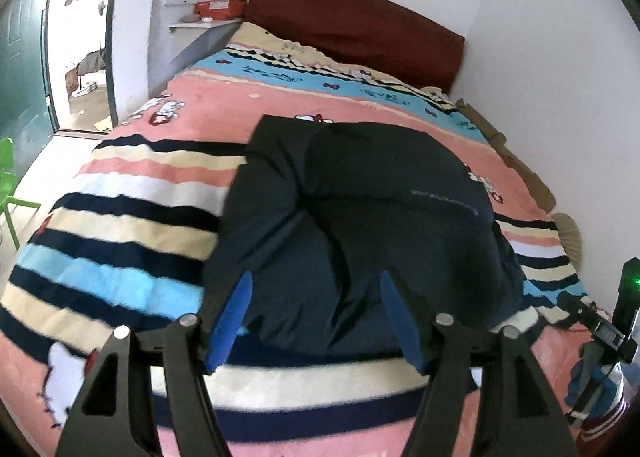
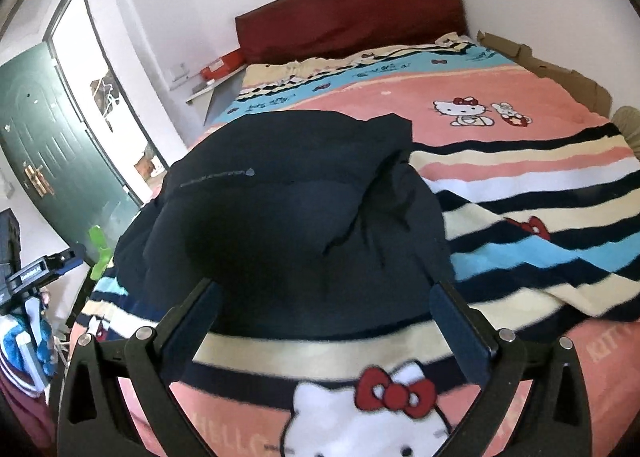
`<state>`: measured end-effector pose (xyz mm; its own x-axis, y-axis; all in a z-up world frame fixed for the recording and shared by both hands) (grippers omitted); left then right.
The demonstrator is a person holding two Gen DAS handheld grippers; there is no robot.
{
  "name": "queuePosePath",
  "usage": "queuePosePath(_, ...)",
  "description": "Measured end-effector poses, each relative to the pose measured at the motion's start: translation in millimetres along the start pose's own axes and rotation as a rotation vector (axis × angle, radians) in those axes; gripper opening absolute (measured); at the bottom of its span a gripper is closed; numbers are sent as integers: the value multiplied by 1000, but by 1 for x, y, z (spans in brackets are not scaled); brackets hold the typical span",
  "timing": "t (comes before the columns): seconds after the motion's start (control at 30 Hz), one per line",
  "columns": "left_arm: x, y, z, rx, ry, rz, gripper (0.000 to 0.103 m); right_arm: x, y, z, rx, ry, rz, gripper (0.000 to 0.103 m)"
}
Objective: Fold large clothes
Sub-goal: 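Lower the jacket bundle onto the blanket and open both grippers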
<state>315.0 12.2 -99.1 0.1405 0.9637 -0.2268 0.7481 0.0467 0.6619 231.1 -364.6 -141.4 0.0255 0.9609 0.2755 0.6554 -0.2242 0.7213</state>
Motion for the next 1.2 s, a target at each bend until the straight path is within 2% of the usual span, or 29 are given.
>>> queuePosePath(0.17, -3, 18, 57, -11, 23, 2, 65, -2, 22, 53, -4, -2, 5, 102)
queuePosePath(0.33, 31, 15, 127, 10, 93, -4, 65, -30, 35, 123, 38, 5, 25, 102)
queuePosePath(0.4, 51, 9, 136, 13, 78, -56, 71, -49, 31, 136, 46, 19, 62, 102)
queuePosePath(0.47, 71, 0, 141, 22, 77, -107, 84, -72, 25, 138, 33, 30, 104, 102)
queuePosePath(0.53, 81, -6, 141, 42, 48, -158, 85, -92, 14, 139, 59, -11, 119, 102)
queuePosePath(0.63, 83, -11, 126, 34, 77, -169, 85, -116, -2, 131, 96, 0, 207, 102)
queuePosePath(0.83, 89, -27, 74, 12, 197, -161, 84, -120, -6, 84, 72, -72, 158, 102)
queuePosePath(1.0, 65, -44, 22, -25, 231, -120, 84, -95, -21, 45, 90, -93, 88, 102)
queuePosePath(1.2, 14, -63, -42, -94, 274, -20, 84, -38, -48, 1, 82, -75, 12, 102)
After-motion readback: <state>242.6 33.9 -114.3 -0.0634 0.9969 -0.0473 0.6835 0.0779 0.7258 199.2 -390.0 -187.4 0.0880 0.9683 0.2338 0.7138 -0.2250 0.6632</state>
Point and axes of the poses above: each gripper's, at about its wrist camera, not at the fingertips, and z roughly the way its jaws point, x to its left, y to its top, the point moved 7 cm from there along z, roughly the way its jaws point, and after that the axes turned 3 degrees about y, right-handed, at the moved point
